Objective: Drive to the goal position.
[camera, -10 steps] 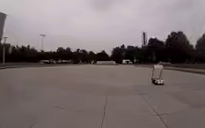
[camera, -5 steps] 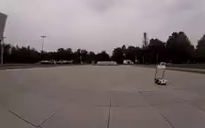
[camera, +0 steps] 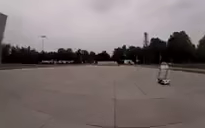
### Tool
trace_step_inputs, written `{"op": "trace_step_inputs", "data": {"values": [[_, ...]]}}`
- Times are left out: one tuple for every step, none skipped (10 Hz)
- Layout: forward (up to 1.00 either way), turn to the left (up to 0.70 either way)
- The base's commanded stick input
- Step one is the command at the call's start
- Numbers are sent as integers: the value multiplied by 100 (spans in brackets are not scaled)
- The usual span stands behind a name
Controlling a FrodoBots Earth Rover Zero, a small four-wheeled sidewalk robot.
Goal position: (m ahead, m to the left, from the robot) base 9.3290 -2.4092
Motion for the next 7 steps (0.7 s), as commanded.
{"op": "trace_step_inputs", "data": {"values": [[100,0],[100,0],[100,0],[100,0],[100,0],[100,0],[100,0]]}}
